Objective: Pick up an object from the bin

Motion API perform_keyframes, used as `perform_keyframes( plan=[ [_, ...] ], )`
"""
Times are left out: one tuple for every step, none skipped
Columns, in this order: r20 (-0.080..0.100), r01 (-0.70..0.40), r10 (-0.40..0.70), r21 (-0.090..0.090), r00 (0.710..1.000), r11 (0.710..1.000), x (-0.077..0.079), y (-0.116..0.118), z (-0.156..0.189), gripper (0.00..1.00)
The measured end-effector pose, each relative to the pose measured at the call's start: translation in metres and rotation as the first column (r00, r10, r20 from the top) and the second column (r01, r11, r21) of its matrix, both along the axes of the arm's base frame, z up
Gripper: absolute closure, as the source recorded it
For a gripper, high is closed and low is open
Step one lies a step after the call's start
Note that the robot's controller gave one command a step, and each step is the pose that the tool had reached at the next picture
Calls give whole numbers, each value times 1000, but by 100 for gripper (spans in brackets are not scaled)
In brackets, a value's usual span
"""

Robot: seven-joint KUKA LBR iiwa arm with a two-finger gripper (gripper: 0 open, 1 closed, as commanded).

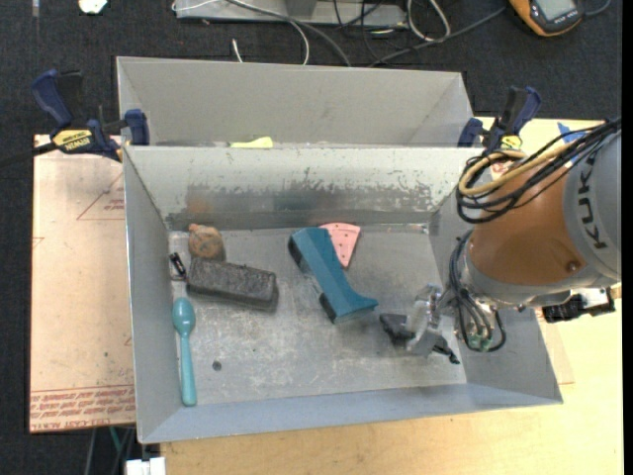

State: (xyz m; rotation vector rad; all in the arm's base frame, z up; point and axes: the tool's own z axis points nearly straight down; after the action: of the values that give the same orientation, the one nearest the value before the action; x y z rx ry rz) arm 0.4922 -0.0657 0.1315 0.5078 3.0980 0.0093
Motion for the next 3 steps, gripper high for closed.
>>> perform_keyframes(
  plan=[
    [3,0,0,0,1000,1000,1,0,21,100],
    [4,-2,2,0,1000,1000,1,0,33,100],
    [0,-3,3,1,1000,1000,0,0,52,100]
  ],
)
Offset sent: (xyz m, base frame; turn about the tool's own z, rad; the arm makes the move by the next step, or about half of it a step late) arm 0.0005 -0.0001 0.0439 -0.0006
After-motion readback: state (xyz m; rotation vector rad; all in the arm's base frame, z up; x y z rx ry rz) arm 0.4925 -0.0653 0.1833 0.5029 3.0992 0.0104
